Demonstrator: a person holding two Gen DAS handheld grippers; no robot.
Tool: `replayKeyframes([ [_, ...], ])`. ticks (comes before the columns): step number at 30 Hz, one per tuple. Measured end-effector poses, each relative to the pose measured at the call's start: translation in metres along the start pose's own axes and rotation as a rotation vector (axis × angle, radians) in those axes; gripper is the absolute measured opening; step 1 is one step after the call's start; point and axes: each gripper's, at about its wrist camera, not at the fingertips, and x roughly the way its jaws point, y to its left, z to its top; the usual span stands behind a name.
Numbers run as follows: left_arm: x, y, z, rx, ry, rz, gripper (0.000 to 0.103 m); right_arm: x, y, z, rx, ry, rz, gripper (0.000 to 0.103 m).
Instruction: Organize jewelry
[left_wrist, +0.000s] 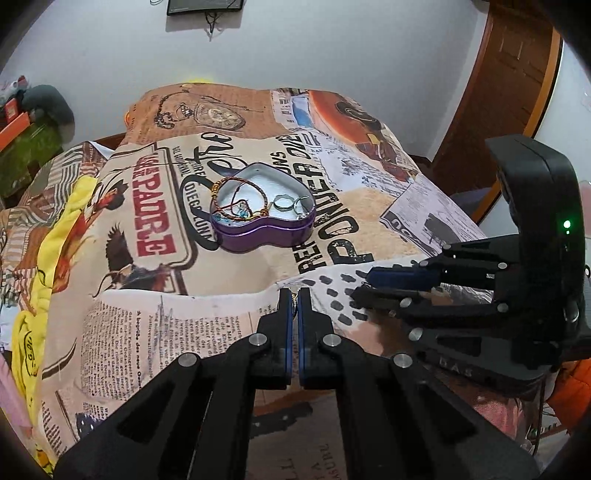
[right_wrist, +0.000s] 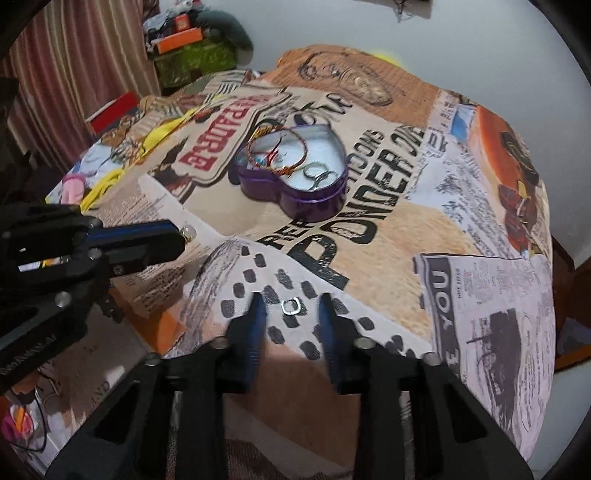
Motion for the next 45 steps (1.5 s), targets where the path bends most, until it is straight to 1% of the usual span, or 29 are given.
replayKeyframes([
  [1,0.0,0.001,0.0,-0.003,-0.001,0.001,0.001,0.0,0.0,0.0,0.0,0.002,-0.001,0.01],
  [2,0.0,0.002,0.001,-0.006,-0.002,0.002,0.001,0.0,-0.001,0.0,0.0,0.003,-0.001,0.009],
  [6,-0.005,0.003,0.004,-0.01,-0.013,0.008,0.001,-0.004,-0.001,0.0,0.009,-0.008,-0.005,0.009],
  [9,-0.011,0.004,0.007,-0.007,-0.028,0.018,0.001,-0.011,-0.003,0.002,0.027,-0.033,0.001,0.009],
  [15,-0.025,0.006,0.017,-0.007,-0.066,0.03,0.001,-0.032,-0.01,0.013,0.071,-0.099,-0.012,0.009],
  [25,-0.037,0.011,0.035,-0.008,-0.116,0.053,0.001,-0.068,-0.017,0.035,0.114,-0.229,-0.027,0.009],
  [32,-0.041,0.017,0.05,0.0,-0.149,0.072,0.001,-0.083,-0.019,0.051,0.127,-0.295,-0.006,0.009],
  [38,-0.038,0.021,0.063,0.01,-0.169,0.085,0.001,-0.082,-0.015,0.065,0.114,-0.325,0.011,0.009],
  [45,-0.023,0.025,0.074,0.021,-0.168,0.097,0.001,-0.067,-0.018,0.076,0.115,-0.315,0.022,0.009],
])
